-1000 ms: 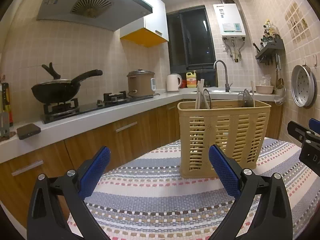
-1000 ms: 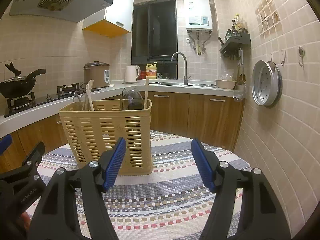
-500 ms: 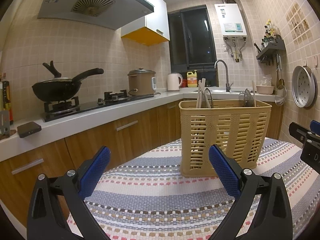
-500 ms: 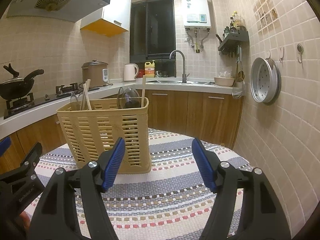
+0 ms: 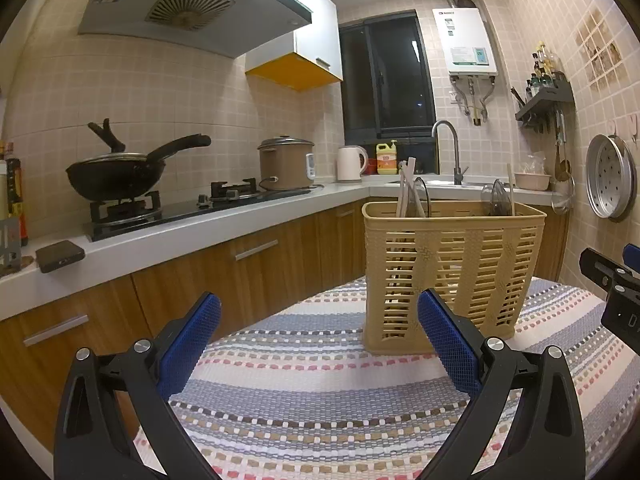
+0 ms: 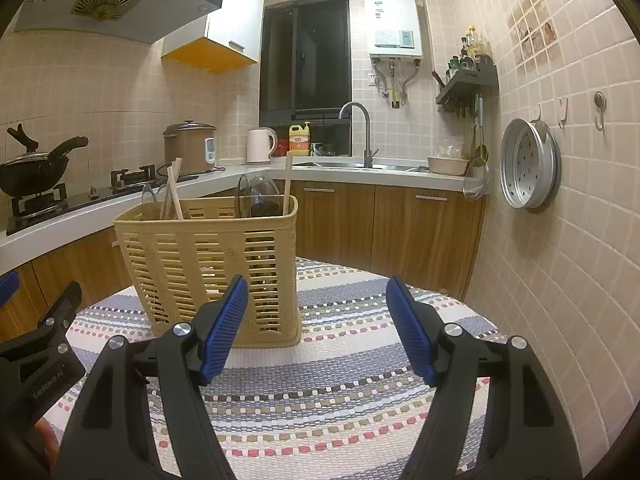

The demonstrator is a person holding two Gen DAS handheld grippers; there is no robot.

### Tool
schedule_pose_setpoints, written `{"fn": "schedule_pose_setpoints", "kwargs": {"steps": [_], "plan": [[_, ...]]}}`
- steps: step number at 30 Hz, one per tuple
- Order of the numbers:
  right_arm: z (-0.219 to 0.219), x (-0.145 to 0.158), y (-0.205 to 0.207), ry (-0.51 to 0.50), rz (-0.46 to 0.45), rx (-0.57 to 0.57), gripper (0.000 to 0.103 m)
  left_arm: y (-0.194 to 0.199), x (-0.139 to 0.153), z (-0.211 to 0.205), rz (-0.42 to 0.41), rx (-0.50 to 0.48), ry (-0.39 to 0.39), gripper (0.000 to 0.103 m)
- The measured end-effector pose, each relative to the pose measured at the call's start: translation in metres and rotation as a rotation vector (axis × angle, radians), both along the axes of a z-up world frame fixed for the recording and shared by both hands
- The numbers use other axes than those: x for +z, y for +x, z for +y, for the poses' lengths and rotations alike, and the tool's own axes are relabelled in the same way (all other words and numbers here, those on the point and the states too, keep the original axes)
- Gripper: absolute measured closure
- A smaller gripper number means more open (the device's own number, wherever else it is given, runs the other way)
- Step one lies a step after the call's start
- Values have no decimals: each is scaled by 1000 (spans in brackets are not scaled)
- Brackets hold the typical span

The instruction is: Organize utensils

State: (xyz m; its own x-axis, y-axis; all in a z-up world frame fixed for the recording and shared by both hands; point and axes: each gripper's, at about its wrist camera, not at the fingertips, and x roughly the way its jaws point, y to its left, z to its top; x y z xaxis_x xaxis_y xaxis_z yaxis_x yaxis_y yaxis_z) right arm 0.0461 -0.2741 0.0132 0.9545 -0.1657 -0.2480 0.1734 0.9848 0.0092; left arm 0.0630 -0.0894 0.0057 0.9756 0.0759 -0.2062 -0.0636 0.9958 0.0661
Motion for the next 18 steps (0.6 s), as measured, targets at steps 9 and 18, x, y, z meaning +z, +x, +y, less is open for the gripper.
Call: {"fn": "schedule_pose_setpoints", "kwargs": {"steps": [9, 18], "plan": [[-6, -1, 3, 35, 19, 3, 34, -1, 0, -2, 0, 8, 4, 8], [-7, -1, 2, 35, 15, -5, 33, -4, 0, -7, -12, 6, 30, 8]]}}
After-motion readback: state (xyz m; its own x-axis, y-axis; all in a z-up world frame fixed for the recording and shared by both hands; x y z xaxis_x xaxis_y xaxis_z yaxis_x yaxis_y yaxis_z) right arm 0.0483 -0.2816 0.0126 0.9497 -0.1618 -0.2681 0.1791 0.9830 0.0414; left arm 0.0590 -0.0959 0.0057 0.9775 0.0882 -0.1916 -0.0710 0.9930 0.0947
